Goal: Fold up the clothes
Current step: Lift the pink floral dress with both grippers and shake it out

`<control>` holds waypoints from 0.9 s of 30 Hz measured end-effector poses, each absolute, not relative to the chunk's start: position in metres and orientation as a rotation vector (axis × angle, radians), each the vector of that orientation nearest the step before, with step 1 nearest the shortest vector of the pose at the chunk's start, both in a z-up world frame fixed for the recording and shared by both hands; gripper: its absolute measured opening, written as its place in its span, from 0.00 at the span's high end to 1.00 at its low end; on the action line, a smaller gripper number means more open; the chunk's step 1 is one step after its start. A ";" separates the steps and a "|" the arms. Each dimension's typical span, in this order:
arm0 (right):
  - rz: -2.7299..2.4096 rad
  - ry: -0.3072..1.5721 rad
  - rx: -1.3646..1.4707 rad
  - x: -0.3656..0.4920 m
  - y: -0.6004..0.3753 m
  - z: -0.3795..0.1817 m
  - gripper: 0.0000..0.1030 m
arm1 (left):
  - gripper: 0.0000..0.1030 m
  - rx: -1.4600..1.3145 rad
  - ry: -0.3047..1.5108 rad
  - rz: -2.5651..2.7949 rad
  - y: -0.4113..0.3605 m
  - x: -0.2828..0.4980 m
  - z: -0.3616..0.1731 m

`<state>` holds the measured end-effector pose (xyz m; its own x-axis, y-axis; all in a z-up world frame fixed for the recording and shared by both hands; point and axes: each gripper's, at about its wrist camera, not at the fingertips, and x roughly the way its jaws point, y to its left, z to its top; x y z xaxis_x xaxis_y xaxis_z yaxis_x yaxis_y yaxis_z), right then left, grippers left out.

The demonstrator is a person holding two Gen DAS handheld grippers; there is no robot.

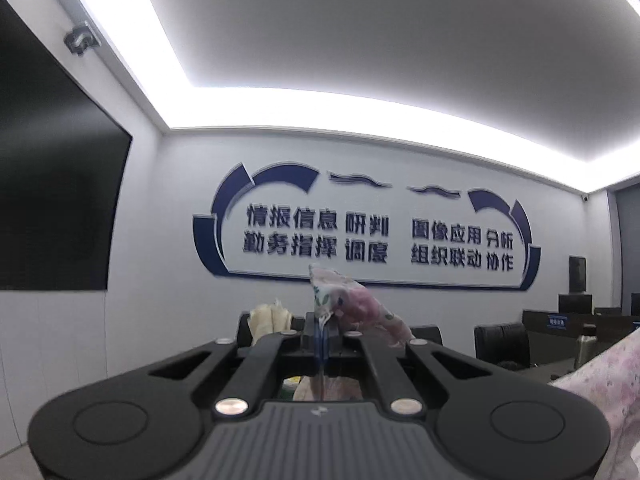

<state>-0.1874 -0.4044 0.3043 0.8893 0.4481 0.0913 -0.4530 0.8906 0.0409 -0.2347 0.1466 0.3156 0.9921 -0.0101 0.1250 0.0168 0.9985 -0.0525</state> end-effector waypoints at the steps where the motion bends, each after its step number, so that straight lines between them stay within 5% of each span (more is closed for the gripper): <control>1: 0.471 -0.098 0.061 -0.190 -0.406 0.306 0.98 | 1.00 -0.055 -0.138 -0.010 0.146 -0.243 0.314; 11: 0.464 -0.162 -0.005 -0.219 -0.405 0.306 0.98 | 0.99 0.007 -0.132 -0.053 0.132 -0.274 0.313; 19: 0.430 0.015 0.054 -0.119 -0.409 0.302 0.98 | 0.99 0.051 0.151 -0.020 0.130 -0.153 0.286; 22: 0.388 0.223 0.057 -0.029 -0.393 0.271 0.98 | 0.80 0.131 0.374 0.111 0.122 -0.062 0.212; 23: 0.354 0.309 0.044 0.006 -0.384 0.252 0.94 | 0.61 0.158 0.448 0.155 0.119 -0.032 0.187; 24: 0.316 0.384 0.021 0.035 -0.376 0.230 0.89 | 0.56 0.172 0.508 0.185 0.116 -0.012 0.165; 26: 0.234 0.523 -0.032 0.090 -0.361 0.181 0.68 | 0.65 0.132 0.548 0.166 0.112 -0.024 0.137; 27: 0.191 0.590 -0.064 0.108 -0.356 0.158 0.68 | 0.65 0.112 0.567 0.157 0.110 -0.030 0.123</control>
